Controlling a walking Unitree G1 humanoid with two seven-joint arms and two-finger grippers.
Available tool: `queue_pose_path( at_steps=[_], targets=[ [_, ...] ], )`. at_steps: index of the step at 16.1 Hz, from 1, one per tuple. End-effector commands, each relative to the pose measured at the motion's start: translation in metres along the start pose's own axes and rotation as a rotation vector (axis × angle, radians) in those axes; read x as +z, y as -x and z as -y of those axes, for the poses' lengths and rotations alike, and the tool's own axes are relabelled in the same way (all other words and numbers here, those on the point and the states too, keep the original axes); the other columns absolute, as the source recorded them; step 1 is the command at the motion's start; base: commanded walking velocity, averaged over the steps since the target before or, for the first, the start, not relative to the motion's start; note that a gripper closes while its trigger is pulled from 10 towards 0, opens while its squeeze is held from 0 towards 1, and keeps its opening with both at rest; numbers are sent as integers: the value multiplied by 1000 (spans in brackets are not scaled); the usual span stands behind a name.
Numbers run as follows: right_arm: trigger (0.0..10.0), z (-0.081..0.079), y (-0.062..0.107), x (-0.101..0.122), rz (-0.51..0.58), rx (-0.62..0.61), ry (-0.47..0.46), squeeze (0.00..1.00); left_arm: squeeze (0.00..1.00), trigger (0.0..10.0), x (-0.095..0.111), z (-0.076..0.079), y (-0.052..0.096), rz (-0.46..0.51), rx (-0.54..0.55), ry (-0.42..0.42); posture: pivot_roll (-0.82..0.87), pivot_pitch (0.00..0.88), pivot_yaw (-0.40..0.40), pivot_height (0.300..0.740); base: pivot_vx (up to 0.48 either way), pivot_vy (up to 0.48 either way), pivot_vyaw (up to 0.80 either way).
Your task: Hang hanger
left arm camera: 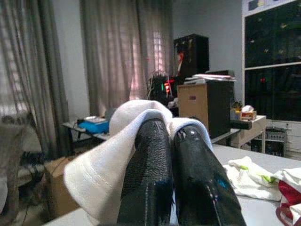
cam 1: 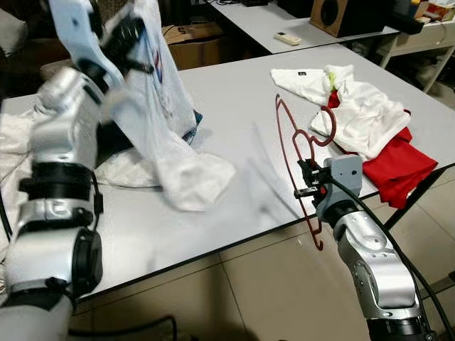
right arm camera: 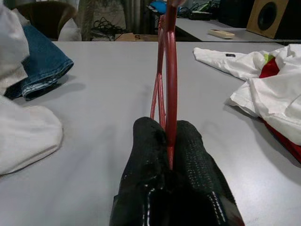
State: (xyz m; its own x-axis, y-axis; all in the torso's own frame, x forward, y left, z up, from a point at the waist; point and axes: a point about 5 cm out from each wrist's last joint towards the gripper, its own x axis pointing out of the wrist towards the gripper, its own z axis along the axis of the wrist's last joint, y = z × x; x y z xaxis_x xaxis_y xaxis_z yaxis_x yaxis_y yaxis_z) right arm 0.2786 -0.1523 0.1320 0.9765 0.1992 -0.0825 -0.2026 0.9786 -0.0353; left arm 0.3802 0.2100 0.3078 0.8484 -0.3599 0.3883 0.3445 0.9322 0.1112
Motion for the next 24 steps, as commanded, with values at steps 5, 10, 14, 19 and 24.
queue_pose_path(
  at_steps=[5, 10, 14, 19, 24],
  targets=[
    [10000, 1, 0, 2, 19, -12, -8, 0, 0, 0, 14, 6, -5, 47, -55, -42, -138, 0, 44, 740, 0, 0, 0],
    [10000, -3, -2, 2, 15, 7, -3, 0, 0, 0, -29, 24, 2, -133, -107, -116, -138, 0, 39, 740, 0, 0, 0],
    [10000, 0, 1, -1, 3, 1, 0, 0, 0, 0, -68, 42, 20, -326, -248, -185, -140, 0, 39, 740, 0, 0, 0],
    [10000, 0, -4, 3, 10, 11, 6, 0, 0, 8471, -90, 117, 11, -334, -422, -173, -142, 0, 31, 740, 0, 0, 0],
    [10000, 3, -1, 2, 11, -6, 9, 0, 1000, 10000, -105, 121, 26, -436, -569, -236, -157, 0, 45, 740, 0, 0, 0]
  ],
)
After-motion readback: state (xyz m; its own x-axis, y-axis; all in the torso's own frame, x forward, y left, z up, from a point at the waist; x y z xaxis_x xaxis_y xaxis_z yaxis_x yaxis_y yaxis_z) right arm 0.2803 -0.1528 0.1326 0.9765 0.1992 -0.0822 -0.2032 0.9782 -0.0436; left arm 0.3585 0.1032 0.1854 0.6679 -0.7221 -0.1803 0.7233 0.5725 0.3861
